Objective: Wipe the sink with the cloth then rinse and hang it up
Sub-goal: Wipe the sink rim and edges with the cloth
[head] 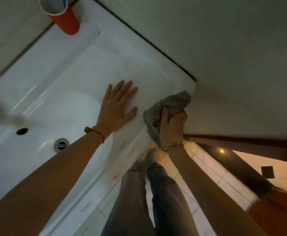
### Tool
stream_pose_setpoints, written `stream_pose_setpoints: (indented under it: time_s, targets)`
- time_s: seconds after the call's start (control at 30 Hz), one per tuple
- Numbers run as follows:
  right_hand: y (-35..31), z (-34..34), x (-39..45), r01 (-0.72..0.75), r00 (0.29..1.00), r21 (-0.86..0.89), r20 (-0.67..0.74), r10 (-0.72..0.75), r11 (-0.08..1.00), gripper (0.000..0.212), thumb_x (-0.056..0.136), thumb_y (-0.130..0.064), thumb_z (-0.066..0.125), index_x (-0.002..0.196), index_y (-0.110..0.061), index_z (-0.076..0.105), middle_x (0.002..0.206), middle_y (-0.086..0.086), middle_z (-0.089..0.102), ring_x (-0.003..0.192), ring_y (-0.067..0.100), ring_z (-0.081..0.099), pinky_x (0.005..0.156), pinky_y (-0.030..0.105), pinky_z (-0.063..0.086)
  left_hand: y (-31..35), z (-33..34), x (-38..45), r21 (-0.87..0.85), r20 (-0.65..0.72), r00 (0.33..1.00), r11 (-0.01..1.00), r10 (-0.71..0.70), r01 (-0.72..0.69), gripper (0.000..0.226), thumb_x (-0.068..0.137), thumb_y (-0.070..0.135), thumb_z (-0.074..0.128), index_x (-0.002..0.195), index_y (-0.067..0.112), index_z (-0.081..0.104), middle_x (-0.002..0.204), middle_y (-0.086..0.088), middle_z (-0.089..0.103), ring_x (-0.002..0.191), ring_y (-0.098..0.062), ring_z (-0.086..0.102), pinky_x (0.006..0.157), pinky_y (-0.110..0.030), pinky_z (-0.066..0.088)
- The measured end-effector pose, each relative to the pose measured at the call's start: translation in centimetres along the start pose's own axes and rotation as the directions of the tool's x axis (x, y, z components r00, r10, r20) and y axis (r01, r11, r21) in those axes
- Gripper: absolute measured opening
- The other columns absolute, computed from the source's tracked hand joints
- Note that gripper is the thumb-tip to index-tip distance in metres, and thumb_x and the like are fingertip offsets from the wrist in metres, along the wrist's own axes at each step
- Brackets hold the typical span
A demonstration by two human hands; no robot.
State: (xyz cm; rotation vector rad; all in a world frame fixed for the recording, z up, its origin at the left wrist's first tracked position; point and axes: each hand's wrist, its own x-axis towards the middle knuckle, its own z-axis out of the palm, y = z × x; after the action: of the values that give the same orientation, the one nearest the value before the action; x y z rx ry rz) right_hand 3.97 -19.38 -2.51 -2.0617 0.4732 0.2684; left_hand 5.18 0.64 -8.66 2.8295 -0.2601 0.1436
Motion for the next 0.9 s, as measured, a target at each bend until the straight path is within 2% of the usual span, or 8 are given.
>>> stream_pose_setpoints:
  time_s: [0.1,0.2,0.3,0.37,0.47,0.53,0.77,0.9]
  targets:
    - [-1.1,-1.3,4.7,-0.006,0.995,0.043,-0.095,0.01,0.999,0.054,0.096,-0.03,0.051,0.131,0.007,0.033,0.129,0.021,0.044,0.108,0.019,0.044,0.086,0.001,0.028,0.0,-0.1,0.0,-0.008,-0.011,1.0,1.0,0.004,-0.004,0.061,0.097,0.05,0.043,0.153,0.028,0.032,0.162,0.003,0.028,0.152,-0.019,0.019,0.125,-0.047,0.008]
    - [-1.5,-1.6,7.0,0.007,0.987,0.043,-0.163,0.001,0.999,0.057,0.096,-0.031,0.051,0.132,0.01,0.033,0.134,0.026,0.041,0.123,0.031,0.043,0.089,0.005,0.024,0.1,-0.2,0.1,-0.021,-0.016,1.0,1.0,0.007,-0.007,0.061,0.097,0.049,0.046,0.152,0.028,0.033,0.161,0.003,0.029,0.151,-0.019,0.02,0.124,-0.05,0.011]
    - [-1.0,-0.8,5.3,0.032,0.983,0.069,-0.184,-0.019,0.997,0.058,0.096,-0.03,0.052,0.134,0.008,0.032,0.135,0.024,0.041,0.119,0.023,0.043,0.08,-0.011,0.018,0.0,-0.3,0.0,-0.029,-0.009,1.0,1.0,0.002,-0.002,0.061,0.097,0.049,0.047,0.152,0.028,0.033,0.161,0.003,0.029,0.151,-0.02,0.02,0.124,-0.05,0.01]
    - [-0.6,0.0,3.2,-0.009,0.991,0.065,-0.135,0.018,0.998,0.06,0.095,-0.033,0.052,0.136,0.005,0.029,0.134,0.02,0.041,0.112,0.017,0.042,0.081,-0.004,0.024,0.1,-0.3,0.0,-0.032,-0.008,1.0,0.999,0.001,-0.001,0.061,0.096,0.049,0.046,0.152,0.027,0.033,0.161,0.003,0.029,0.151,-0.02,0.02,0.125,-0.048,0.009]
    - [0.6,1.6,-1.3,-0.028,0.997,-0.016,-0.065,0.027,0.999,0.059,0.095,-0.039,0.049,0.134,0.0,0.029,0.126,0.019,0.046,0.105,0.023,0.05,0.098,0.028,0.041,0.2,-0.4,0.0,-0.051,-0.005,1.0,0.999,-0.003,0.002,0.061,0.096,0.049,0.047,0.152,0.027,0.034,0.161,0.003,0.029,0.151,-0.02,0.019,0.125,-0.049,0.009]
    - [1.4,2.5,-3.7,-0.015,1.0,-0.079,-0.02,0.013,0.997,0.066,0.094,-0.044,0.047,0.137,0.001,0.025,0.13,0.02,0.045,0.114,0.031,0.051,0.102,0.043,0.042,0.2,-0.6,-0.1,-0.062,0.01,1.0,0.998,0.006,-0.006,0.06,0.097,0.048,0.046,0.152,0.026,0.034,0.161,0.002,0.029,0.152,-0.021,0.019,0.124,-0.051,0.01]
    - [-0.8,2.0,-0.8,-0.094,0.982,0.012,-0.165,0.095,0.995,0.061,0.095,-0.042,0.048,0.132,0.005,0.033,0.135,0.02,0.042,0.12,0.03,0.045,0.099,0.03,0.034,-1.2,-2.1,-1.3,-0.106,0.017,0.997,0.991,0.079,-0.077,0.06,0.099,0.044,0.044,0.153,0.018,0.033,0.162,-0.007,0.027,0.152,-0.029,0.017,0.124,-0.052,0.007]
    - [-0.2,4.3,-5.2,-0.076,0.974,0.022,-0.211,0.079,0.997,0.054,0.095,-0.038,0.05,0.127,0.003,0.037,0.132,0.019,0.044,0.118,0.027,0.045,0.099,0.028,0.033,-3.6,-2.6,-4.2,-0.105,0.043,0.989,0.985,0.142,-0.136,0.059,0.101,0.043,0.043,0.152,0.015,0.034,0.16,-0.011,0.029,0.15,-0.033,0.021,0.124,-0.05,0.01]
